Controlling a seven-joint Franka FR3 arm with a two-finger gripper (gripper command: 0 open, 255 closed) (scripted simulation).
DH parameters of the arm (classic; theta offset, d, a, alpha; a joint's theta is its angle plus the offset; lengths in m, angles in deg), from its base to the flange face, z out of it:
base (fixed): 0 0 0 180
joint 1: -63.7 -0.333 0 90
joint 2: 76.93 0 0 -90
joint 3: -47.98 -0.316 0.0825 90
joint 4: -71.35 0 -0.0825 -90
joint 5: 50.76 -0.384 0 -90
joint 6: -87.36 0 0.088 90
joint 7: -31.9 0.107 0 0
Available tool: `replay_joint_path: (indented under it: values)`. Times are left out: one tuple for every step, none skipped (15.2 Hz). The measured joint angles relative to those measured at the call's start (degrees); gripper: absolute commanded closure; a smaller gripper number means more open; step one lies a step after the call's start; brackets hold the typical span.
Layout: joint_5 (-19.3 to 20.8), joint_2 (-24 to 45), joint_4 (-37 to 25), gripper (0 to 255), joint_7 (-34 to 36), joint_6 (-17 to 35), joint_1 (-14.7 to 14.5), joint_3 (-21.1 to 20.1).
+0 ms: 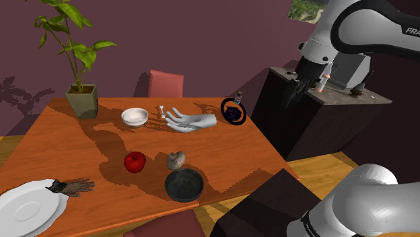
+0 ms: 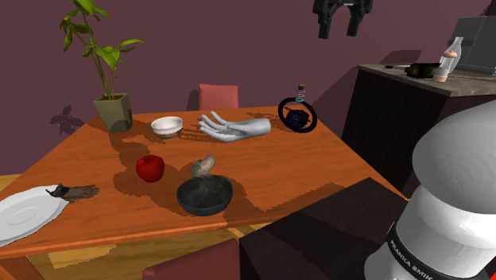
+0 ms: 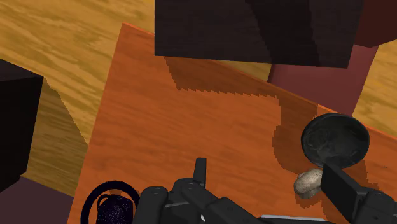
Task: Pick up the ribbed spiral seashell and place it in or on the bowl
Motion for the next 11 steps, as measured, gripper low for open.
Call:
replay_joint_path:
  values:
    - [0.0, 0.0, 0.0, 0, 0.0, 0.0, 0.0, 0.0]
    - [-0.3, -0.2, 1.0, 0, 0.5, 1.0, 0.0, -0.1]
    - [-1.0, -0.2, 2.4, 0, 1.6, 2.6, -0.1, -0.6]
    - [-1.7, -0.2, 4.2, 0, 2.8, 4.7, -0.2, -1.1]
    - [-2.3, -0.7, 6.0, 0, 3.6, 6.4, -0.1, -1.2]
    - [-3.1, -0.6, 7.5, 0, 4.8, 8.4, -0.2, -1.7]
    - [-3.9, -0.2, 8.9, 0, 5.9, 10.6, -0.3, -2.1]
    - [-4.4, -0.3, 11.1, 0, 6.7, 13.2, -0.3, -2.2]
    - [-5.2, -0.1, 12.7, 0, 7.6, 15.4, -0.3, -2.6]
    - [-6.0, 0.2, 14.0, 0, 8.9, 17.5, -0.6, -3.2]
    - [-6.9, 1.4, 14.9, 0, 10.0, 20.1, -0.8, -3.7]
